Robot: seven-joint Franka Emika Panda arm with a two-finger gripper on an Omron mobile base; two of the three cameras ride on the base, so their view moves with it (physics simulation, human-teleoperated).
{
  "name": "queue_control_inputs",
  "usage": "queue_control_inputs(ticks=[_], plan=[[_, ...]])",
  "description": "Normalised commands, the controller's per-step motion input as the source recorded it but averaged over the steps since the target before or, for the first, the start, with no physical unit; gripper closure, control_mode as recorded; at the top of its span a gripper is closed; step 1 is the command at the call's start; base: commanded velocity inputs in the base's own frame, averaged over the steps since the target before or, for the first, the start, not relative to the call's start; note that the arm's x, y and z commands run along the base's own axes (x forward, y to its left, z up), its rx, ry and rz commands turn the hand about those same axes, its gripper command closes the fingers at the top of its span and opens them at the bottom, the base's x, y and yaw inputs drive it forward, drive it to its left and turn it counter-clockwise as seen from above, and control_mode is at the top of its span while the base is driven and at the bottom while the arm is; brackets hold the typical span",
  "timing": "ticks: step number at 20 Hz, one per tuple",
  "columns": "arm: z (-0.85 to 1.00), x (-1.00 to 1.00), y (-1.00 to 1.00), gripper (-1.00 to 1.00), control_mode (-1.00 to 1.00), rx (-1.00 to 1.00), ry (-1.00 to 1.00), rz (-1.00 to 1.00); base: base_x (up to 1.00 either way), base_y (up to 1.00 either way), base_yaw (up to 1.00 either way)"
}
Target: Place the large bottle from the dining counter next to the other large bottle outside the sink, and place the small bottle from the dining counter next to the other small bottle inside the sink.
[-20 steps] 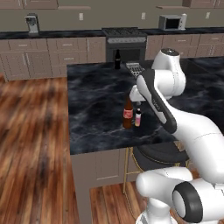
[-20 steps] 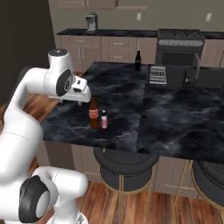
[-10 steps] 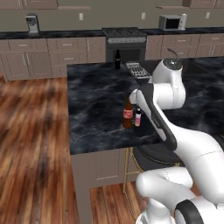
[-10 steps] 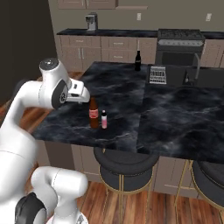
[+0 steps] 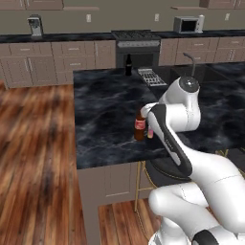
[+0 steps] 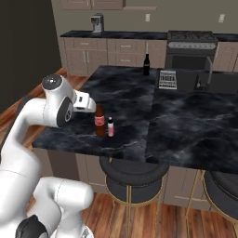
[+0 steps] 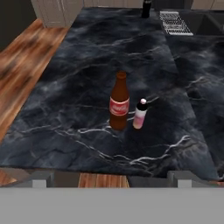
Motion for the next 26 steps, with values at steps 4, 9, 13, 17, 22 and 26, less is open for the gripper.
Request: queue_control_inputs(ticks=[4, 9, 13, 17, 22, 26], plan=[[-0.12, 0.31, 0.0, -1.0, -1.0, 0.0, 0.0, 0.0, 0.0, 0.0, 0.0], [-0.21, 0.17, 0.0, -1.0, -1.0, 0.0, 0.0, 0.0, 0.0, 0.0, 0.0], [-0.27, 0.15, 0.0, -1.0, -1.0, 0.0, 0.0, 0.0, 0.0, 0.0, 0.0], [-0.22, 0.19, 0.0, -1.0, -1.0, 0.0, 0.0, 0.0, 0.0, 0.0, 0.0], [-0.15, 0.28, 0.0, -1.0, -1.0, 0.0, 0.0, 0.0, 0.0, 0.0, 0.0], [-0.11, 0.34, 0.0, -1.0, -1.0, 0.0, 0.0, 0.0, 0.0, 0.0, 0.0]])
